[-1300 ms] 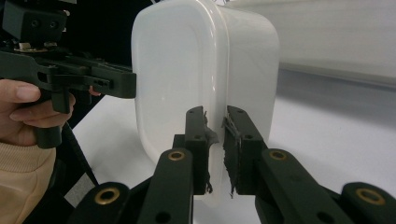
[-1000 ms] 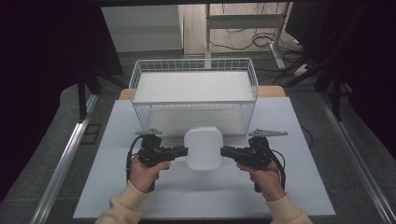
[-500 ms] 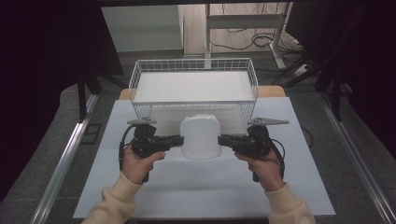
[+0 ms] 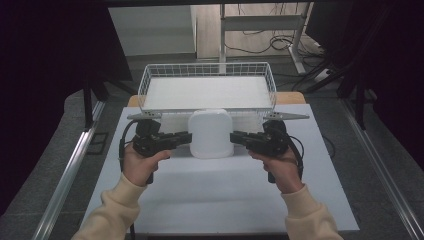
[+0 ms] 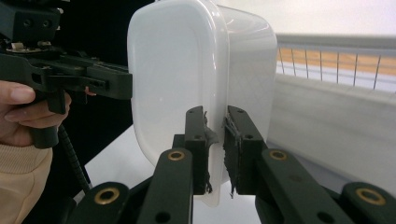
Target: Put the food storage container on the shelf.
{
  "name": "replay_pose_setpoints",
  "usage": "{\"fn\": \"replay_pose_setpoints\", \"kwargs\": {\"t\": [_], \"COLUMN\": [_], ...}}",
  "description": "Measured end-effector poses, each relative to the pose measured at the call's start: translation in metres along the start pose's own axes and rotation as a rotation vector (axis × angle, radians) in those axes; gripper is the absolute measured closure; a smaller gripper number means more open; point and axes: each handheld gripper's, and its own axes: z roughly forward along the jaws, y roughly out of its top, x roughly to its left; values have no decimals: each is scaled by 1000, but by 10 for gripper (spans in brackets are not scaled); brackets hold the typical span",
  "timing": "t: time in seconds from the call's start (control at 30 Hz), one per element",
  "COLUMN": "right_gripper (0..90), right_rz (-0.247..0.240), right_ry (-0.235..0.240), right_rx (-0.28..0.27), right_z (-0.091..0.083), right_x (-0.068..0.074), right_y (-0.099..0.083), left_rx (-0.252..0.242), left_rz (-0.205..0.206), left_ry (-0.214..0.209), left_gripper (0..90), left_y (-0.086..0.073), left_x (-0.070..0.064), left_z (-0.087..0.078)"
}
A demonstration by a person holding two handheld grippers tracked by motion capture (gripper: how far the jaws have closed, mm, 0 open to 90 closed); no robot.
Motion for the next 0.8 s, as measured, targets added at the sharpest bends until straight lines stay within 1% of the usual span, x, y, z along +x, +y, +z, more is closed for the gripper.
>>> {"fn": "replay_pose_setpoints", "kwargs": {"t": [0.03, 0.07, 0.1, 0.13, 0.17, 0.23, 0.43, 0.47, 0.53, 0.73, 0.8], "right_gripper": [796, 796, 796, 796, 796, 796, 794, 794, 794, 794, 794], "right_rz": [0, -5, -8, -8, -9, -5, -17, -22, -23, -27, -18], "right_ry": [-1, -2, -2, -2, 0, 0, -15, -16, -18, -32, -31], "right_rx": [-3, -8, -10, -10, -14, -20, -23, -30, -31, -42, -40], "right_z": [0, -1, -1, -1, -2, -2, 0, 0, 0, 1, 2], "right_x": [1, 2, 2, 2, 2, 3, 2, 2, 2, -2, -4], "right_y": [2, 6, 8, 8, 11, 18, 38, 44, 46, 64, 70], "left_rx": [0, -6, -6, -9, -16, -19, -22, -23, -23, -17, -15], "left_rz": [0, 4, 4, 6, 4, 4, 24, 28, 34, 34, 35], "left_ry": [0, 0, 0, -6, -15, -20, -6, -4, 0, -9, -11], "left_gripper": [795, 795, 795, 795, 796, 797, 797, 797, 797, 796, 796], "left_y": [0, 6, 6, 9, 13, 19, 38, 42, 48, 69, 76], "left_x": [0, -1, -1, 0, 1, 3, 3, 3, 3, 10, 14], "left_z": [0, -2, -2, -4, -5, -6, -8, -9, -10, -7, -6]}}
